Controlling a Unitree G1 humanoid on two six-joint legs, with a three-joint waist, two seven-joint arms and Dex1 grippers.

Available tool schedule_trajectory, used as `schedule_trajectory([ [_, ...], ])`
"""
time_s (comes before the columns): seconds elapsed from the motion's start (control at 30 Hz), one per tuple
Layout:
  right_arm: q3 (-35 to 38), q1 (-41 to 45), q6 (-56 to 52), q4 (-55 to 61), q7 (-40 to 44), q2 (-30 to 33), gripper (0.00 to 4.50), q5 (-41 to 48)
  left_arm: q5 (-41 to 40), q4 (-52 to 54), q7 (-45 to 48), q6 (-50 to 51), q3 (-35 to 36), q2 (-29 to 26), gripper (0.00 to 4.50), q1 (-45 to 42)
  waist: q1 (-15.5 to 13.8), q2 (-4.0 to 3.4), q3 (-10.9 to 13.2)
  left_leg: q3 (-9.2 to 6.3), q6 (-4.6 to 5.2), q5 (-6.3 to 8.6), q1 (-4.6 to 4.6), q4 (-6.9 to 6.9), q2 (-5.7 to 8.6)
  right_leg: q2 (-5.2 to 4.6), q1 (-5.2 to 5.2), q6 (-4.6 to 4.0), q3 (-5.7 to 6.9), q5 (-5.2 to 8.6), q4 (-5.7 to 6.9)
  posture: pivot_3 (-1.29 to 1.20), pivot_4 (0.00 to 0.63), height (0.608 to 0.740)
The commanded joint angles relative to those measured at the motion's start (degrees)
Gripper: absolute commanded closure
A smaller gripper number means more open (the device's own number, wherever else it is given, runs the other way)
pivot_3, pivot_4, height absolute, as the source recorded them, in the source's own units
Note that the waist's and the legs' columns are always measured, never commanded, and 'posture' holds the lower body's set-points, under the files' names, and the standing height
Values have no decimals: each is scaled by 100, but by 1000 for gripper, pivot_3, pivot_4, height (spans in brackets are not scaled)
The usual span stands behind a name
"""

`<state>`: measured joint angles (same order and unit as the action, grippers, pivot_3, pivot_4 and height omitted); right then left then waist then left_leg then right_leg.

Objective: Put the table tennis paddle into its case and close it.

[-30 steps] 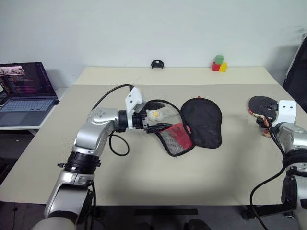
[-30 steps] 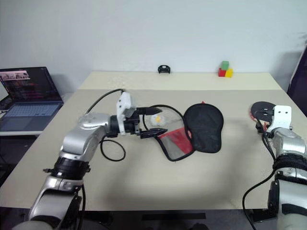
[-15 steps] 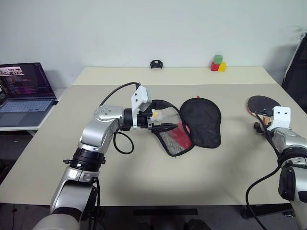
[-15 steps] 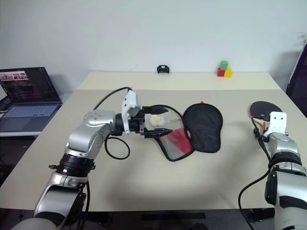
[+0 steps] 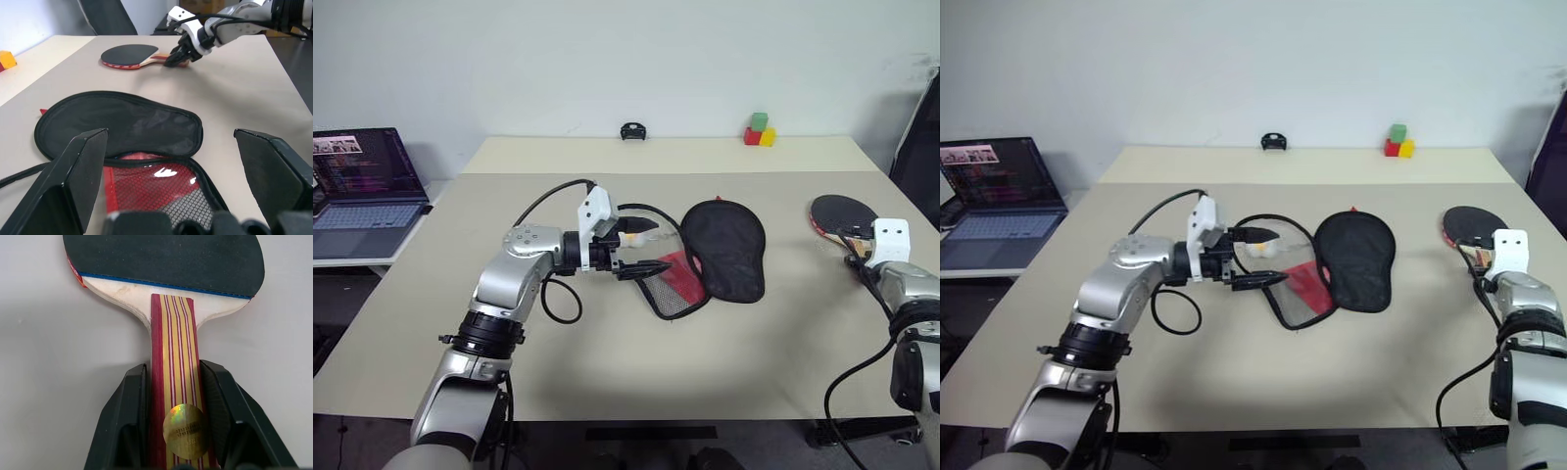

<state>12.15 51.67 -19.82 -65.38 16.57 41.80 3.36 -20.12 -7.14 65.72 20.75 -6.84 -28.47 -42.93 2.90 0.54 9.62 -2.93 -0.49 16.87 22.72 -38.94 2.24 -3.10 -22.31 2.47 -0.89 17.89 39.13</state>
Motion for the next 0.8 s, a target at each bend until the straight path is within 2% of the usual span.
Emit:
schedule_trajectory([
  [0.03, -214, -375, -617, 1006, 953, 300, 3244, 74, -115, 320, 65, 12, 98, -94, 0, 83, 0, 0, 0, -1, 0, 0, 0, 0, 0, 0, 0, 0, 1, 0, -1, 0, 150, 740],
  [0.13, -538, -1642, -2014, 3640, 2139, 674, 3244, 592, -251, 496, 168, 171, 61, -102, 0, 176, -26, -4, -3, -10, 1, 1, 10, 2, -2, 1, -2, 0, 7, 0, -4, 0, 150, 740],
  [0.37, 59, -3563, -3697, 6828, 2317, 966, 3244, 1318, -418, 682, 506, 365, -69, -137, 0, 171, 9, -5, -3, -6, 10, 4, -13, -6, -6, 5, 4, 1, -2, 0, 32, 0, 150, 740],
  [0.57, 620, -4546, -4446, 8114, 2114, 799, 3245, 1686, -370, 558, 562, 344, -136, -67, 0, 48, -61, -3, -3, -8, 24, 6, -40, -6, -2, 5, 17, 0, -4, 0, 55, 0, 150, 740],
  [0.77, 672, -4626, -4526, 8213, 1878, 546, 3245, 1729, -306, 467, 595, 261, -231, -3, 0, -10, -89, -1, -3, -8, 24, 5, -46, -6, -1, 5, 20, 0, -5, 0, 56, 0, 150, 740],
  [0.8, 679, -4599, -4495, 8182, 1835, 529, 2895, 1705, -296, 457, 595, 253, -235, -1, 0, -13, -89, -1, -3, -8, 24, 5, -47, -6, -1, 6, 20, 0, -5, 0, 55, 0, 150, 740],
])
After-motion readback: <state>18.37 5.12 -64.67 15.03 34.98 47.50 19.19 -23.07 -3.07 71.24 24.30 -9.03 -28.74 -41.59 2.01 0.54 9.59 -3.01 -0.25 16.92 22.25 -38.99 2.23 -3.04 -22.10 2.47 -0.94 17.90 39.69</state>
